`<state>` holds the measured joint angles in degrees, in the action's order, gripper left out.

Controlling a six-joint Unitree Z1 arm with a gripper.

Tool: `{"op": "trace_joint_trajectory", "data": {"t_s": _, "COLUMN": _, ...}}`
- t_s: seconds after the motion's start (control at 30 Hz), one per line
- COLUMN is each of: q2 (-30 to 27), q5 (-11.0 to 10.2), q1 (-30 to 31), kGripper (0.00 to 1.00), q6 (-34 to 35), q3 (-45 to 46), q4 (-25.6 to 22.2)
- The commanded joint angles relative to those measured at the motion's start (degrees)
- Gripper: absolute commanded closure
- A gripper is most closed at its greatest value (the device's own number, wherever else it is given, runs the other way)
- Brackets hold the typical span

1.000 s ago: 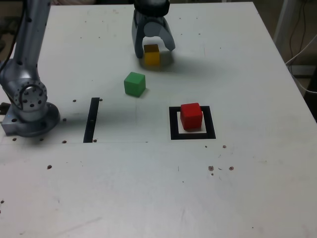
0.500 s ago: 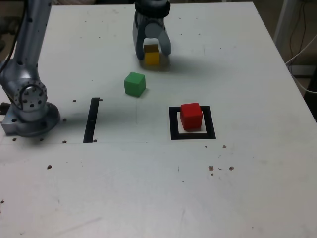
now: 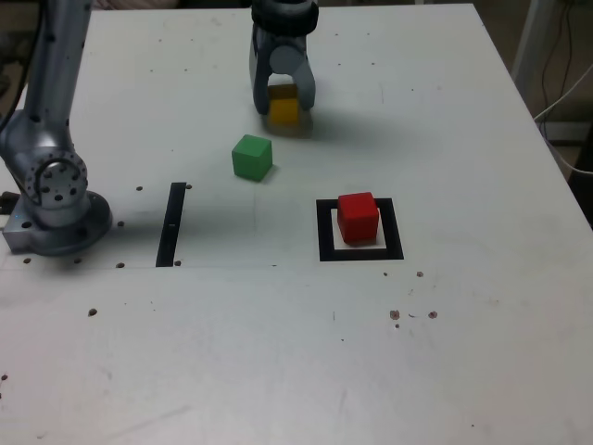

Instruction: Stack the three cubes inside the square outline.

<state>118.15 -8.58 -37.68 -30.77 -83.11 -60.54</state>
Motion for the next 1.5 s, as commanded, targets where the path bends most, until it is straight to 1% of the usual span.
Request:
{"op": "trace_joint_trajectory", "data": {"t_s": 0.0, "q2": -0.42, "q5": 0.51, "q1": 0.23, "kGripper": 0.64, "q6": -0.36, "q3": 0.23, "q4": 0.36}}
{"op": "trace_joint_trajectory", "data": {"t_s": 0.17, "q2": -1.54, "q5": 1.82, "q1": 0.56, "kGripper": 0.72, "q6": -1.1, "q3": 0.15, "q4": 0.41}}
{"op": "trace_joint_trajectory", "data": {"t_s": 0.3, "q2": -3.5, "q5": 2.0, "q1": 1.6, "kGripper": 0.76, "q6": -1.22, "q3": 0.11, "q4": 0.1}}
{"op": "trace_joint_trajectory", "data": {"t_s": 0.57, "q2": -8.66, "q5": 2.64, "q1": 6.13, "kGripper": 0.79, "q6": 0.47, "q3": -0.11, "q4": -1.48}}
{"op": "trace_joint_trajectory", "data": {"t_s": 0.67, "q2": -9.86, "q5": 2.59, "q1": 9.05, "kGripper": 0.79, "q6": 2.62, "q3": -0.38, "q4": -2.53}}
{"op": "trace_joint_trajectory", "data": {"t_s": 0.83, "q2": -10.97, "q5": 0.91, "q1": 16.14, "kGripper": 0.79, "q6": 8.59, "q3": -1.07, "q4": -5.75}}
{"op": "trace_joint_trajectory", "data": {"t_s": 0.93, "q2": -11.65, "q5": 0.47, "q1": 20.68, "kGripper": 0.79, "q6": 11.82, "q3": -1.51, "q4": -7.35}}
{"op": "trace_joint_trajectory", "data": {"t_s": 1.1, "q2": -12.13, "q5": 0.86, "q1": 28.03, "kGripper": 0.79, "q6": 16.75, "q3": -2.78, "q4": -9.25}}
{"op": "trace_joint_trajectory", "data": {"t_s": 1.23, "q2": -11.73, "q5": 1.21, "q1": 32.85, "kGripper": 0.79, "q6": 20.65, "q3": -3.56, "q4": -9.62}}
{"op": "trace_joint_trajectory", "data": {"t_s": 1.33, "q2": -10.9, "q5": 1.56, "q1": 35.33, "kGripper": 0.79, "q6": 23.24, "q3": -4.01, "q4": -9.83}}
{"op": "trace_joint_trajectory", "data": {"t_s": 1.47, "q2": -8.79, "q5": 2.79, "q1": 37.34, "kGripper": 0.79, "q6": 25.68, "q3": -5.14, "q4": -10.42}}
